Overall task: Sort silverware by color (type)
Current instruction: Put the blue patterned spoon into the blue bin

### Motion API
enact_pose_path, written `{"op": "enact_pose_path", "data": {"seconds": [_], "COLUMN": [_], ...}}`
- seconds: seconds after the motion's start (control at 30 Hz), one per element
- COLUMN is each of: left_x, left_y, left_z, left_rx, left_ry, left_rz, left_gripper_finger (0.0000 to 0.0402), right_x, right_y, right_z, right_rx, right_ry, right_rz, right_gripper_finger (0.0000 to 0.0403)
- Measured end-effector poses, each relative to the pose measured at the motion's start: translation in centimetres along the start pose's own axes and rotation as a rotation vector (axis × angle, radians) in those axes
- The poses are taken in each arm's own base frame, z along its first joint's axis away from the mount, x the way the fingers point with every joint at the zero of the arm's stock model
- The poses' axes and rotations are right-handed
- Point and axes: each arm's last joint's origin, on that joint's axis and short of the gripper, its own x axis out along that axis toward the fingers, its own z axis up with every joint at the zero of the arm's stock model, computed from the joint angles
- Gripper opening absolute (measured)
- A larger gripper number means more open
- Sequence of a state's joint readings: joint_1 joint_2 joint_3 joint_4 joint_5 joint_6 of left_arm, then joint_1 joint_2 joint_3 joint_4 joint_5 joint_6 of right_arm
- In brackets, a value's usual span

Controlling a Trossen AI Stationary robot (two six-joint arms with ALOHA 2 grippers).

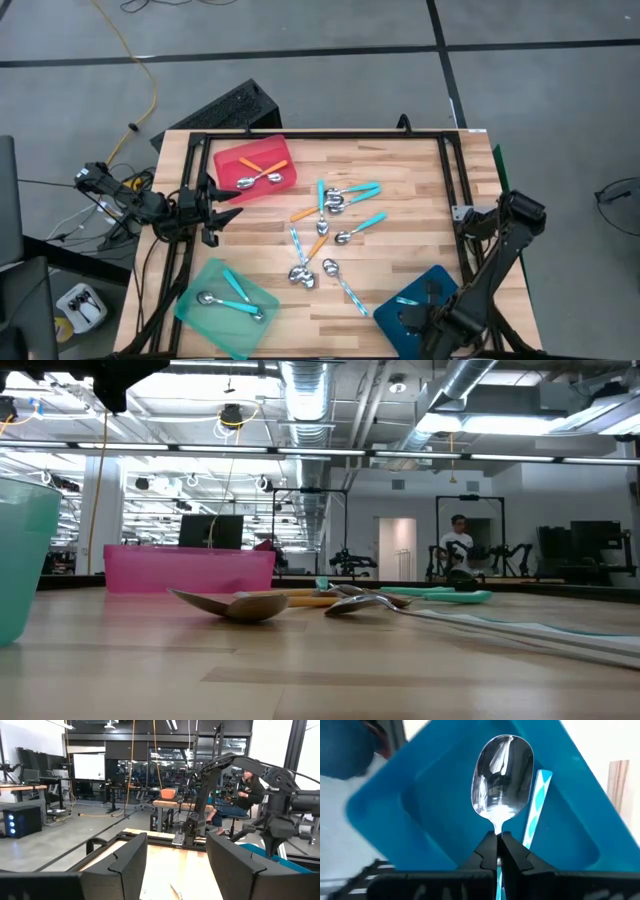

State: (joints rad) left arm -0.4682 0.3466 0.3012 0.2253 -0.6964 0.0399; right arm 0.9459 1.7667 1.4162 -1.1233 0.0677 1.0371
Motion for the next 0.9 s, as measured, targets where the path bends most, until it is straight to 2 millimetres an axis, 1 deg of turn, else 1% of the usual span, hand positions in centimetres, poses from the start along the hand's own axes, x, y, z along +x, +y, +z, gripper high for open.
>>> {"op": "enact_pose_path", "data": {"seconds": [0.1,0.37,0.63,0.9], "left_x": [0.0,0.0,0.0,0.0], "left_y": [0.0,0.0,0.0,0.0], "left_z": [0.0,0.0,0.0,0.0], "left_rx": [0.0,-0.001,-0.001,-0.001], "left_ry": [0.0,-0.001,0.0,0.0], "left_rz": [0.0,0.0,0.0,0.0], "left_gripper_finger": [0.019,0.019,0.019,0.019], "right_x": [0.7,1.6,3.8,5.3], "right_y": [0.2,0.2,-0.2,-0.6], "right_z": [0.1,-0.2,-0.3,-0.6], "right_rx": [-0.024,-0.012,-0.005,0.017], "right_ry": [0.019,0.023,0.006,-0.015], "right_rz": [-0.012,-0.002,0.021,0.035], "right_gripper_finger": [0.0025,0.0025,0.0025,0.0025]}}
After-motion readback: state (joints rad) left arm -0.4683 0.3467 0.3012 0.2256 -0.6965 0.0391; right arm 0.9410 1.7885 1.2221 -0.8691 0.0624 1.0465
